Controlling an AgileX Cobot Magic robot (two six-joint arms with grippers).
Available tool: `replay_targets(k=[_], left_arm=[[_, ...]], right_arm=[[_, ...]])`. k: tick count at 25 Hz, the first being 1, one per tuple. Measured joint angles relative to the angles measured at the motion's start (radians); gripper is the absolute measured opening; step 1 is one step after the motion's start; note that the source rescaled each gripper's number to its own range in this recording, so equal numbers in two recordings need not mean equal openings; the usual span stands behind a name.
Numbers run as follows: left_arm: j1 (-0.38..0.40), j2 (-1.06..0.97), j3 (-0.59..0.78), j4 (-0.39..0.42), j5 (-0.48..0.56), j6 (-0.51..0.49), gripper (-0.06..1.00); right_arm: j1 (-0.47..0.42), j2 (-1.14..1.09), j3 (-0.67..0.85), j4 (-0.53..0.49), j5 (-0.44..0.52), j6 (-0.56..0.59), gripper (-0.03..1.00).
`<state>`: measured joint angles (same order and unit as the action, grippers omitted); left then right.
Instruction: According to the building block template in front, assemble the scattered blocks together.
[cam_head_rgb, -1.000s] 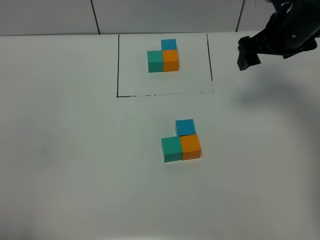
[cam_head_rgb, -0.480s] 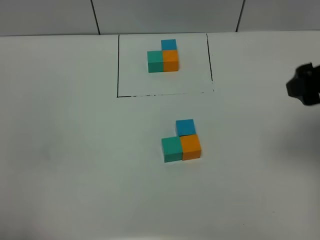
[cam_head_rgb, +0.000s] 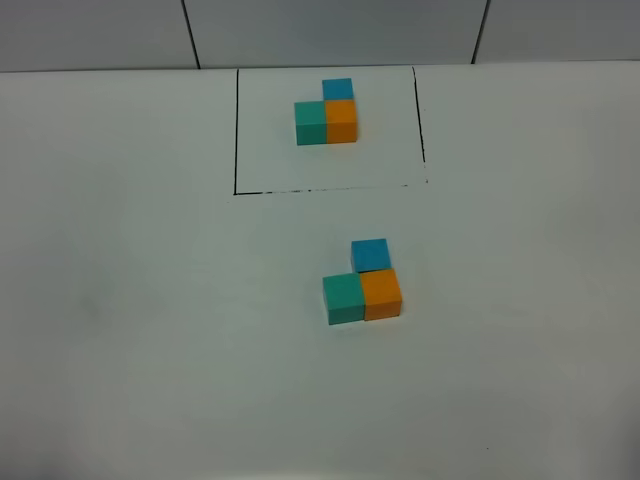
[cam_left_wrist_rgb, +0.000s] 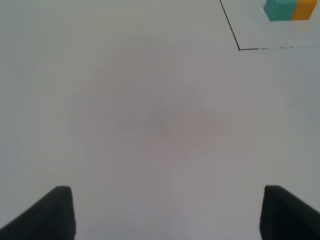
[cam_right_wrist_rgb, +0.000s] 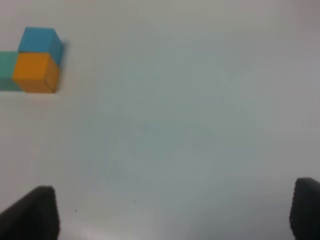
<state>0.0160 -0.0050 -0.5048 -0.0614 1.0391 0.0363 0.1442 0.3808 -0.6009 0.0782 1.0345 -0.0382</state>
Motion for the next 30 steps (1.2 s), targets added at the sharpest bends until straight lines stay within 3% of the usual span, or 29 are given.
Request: replay_targets(k=[11, 16, 24, 30], left_arm=[[0.000, 0.000, 0.000, 0.000, 0.000, 0.000, 0.68], [0.000, 0.000, 0.000, 0.000, 0.000, 0.000, 0.68], [0.000, 0.000, 0.000, 0.000, 0.000, 0.000, 0.68], [0.000, 0.000, 0.000, 0.000, 0.000, 0.000, 0.68]], right_arm=[[0.000, -0.318, 0.103, -0.002, 0.030, -0.008, 0.89], [0.000, -0.329, 0.103, 0.000, 0.029, -0.015, 0.87], [-0.004, -0.329, 0.103, 0.000, 0.029, -0.015, 0.73], [-0.096, -0.329, 0.103, -0.002, 0.029, -0.011, 0.71]])
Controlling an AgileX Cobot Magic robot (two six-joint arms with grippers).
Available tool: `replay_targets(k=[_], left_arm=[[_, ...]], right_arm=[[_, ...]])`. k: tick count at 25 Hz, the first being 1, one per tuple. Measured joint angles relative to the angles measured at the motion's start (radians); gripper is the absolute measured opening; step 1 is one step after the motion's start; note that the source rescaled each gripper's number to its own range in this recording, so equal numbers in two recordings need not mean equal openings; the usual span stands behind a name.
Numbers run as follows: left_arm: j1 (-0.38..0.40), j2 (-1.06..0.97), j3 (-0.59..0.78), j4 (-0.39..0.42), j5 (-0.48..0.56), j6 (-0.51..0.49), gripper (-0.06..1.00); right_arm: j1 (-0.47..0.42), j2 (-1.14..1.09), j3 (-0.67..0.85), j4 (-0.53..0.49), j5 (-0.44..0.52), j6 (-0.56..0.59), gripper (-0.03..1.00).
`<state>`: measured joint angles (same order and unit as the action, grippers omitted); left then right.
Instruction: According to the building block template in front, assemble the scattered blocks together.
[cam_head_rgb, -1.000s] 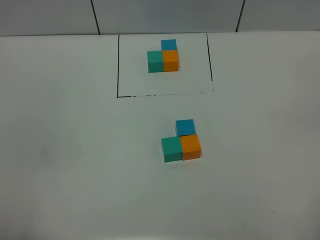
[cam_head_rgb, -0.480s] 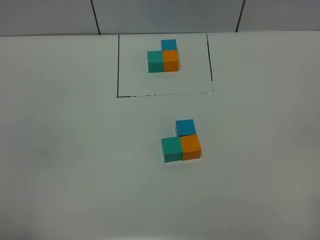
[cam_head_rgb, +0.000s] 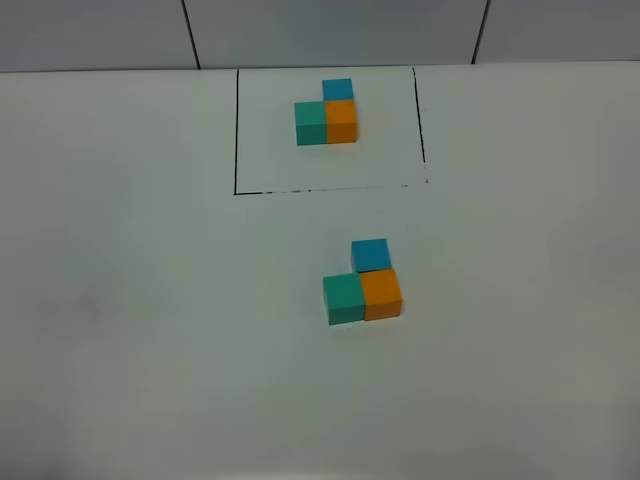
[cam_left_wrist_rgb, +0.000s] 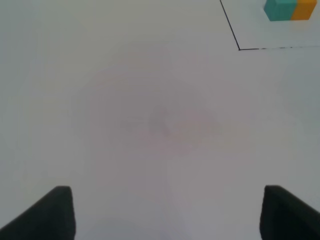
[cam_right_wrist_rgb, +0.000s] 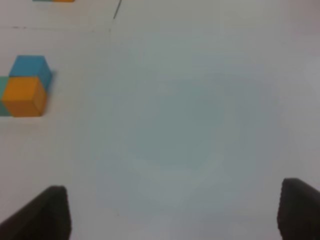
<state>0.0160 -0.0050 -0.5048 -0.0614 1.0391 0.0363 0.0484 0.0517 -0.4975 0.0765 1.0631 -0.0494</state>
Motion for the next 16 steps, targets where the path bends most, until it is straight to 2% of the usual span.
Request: replay_targets(k=[6, 16], left_arm=[[0.000, 0.000, 0.000, 0.000, 0.000, 0.000, 0.68], [0.000, 0.000, 0.000, 0.000, 0.000, 0.000, 0.68]], right_arm=[[-0.066, 0.000, 0.000, -0.001, 0.000, 0.001, 0.71], [-0.074, 0.000, 0.000, -0.001, 0.000, 0.004, 0.71]])
